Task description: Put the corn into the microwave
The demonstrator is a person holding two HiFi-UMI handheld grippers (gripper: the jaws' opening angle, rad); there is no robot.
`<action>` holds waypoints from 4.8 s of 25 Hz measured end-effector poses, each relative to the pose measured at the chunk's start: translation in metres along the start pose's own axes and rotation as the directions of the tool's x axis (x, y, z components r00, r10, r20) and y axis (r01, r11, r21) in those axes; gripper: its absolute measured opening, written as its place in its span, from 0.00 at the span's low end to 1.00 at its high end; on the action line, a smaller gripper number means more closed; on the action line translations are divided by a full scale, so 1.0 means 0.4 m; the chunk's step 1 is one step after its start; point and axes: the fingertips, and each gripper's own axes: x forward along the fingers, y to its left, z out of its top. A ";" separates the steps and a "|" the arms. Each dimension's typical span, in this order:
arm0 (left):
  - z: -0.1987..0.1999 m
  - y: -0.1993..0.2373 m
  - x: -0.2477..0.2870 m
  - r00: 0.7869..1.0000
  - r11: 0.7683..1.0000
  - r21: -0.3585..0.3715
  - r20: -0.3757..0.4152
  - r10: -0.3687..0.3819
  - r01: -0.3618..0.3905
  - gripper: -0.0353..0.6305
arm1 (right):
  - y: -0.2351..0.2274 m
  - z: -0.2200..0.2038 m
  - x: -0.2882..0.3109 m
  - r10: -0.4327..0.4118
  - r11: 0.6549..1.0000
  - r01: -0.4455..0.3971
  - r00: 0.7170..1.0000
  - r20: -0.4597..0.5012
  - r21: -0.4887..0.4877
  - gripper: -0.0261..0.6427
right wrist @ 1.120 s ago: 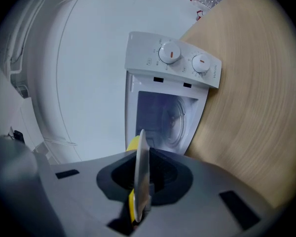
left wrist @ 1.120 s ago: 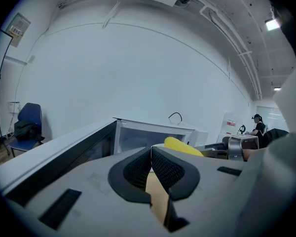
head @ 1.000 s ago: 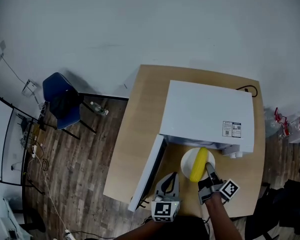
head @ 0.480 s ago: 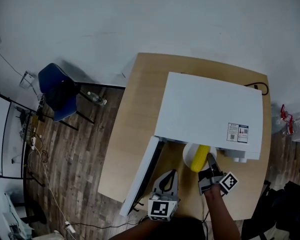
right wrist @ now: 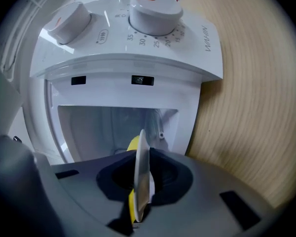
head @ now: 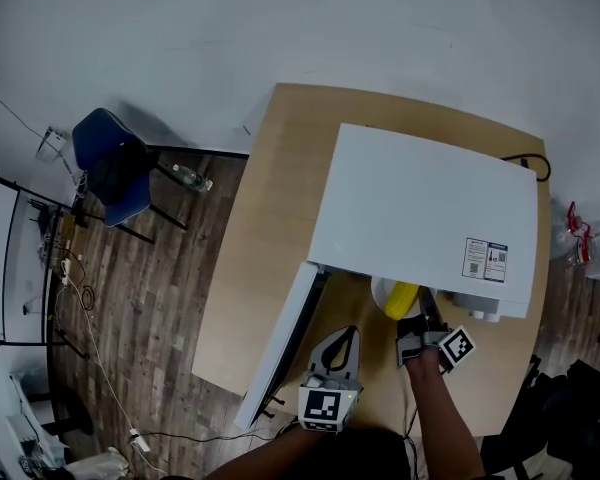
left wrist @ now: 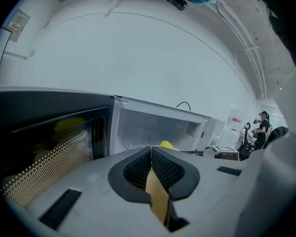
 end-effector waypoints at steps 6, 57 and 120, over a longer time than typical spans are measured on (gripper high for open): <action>-0.014 0.016 0.003 1.000 0.999 -0.037 -0.014 0.017 -0.018 0.07 | -0.014 0.011 0.016 -0.020 1.000 0.020 0.999 0.047 -0.003 0.18; -0.063 0.029 -0.007 0.998 0.994 -0.099 -0.056 0.040 -0.046 0.07 | -0.041 0.003 0.050 -0.175 0.964 0.123 0.960 0.219 0.235 0.24; -0.184 0.025 0.191 0.969 0.973 -0.218 -0.218 -0.118 0.070 0.07 | -0.027 -0.030 0.035 -0.210 0.953 0.159 0.961 0.182 0.259 0.29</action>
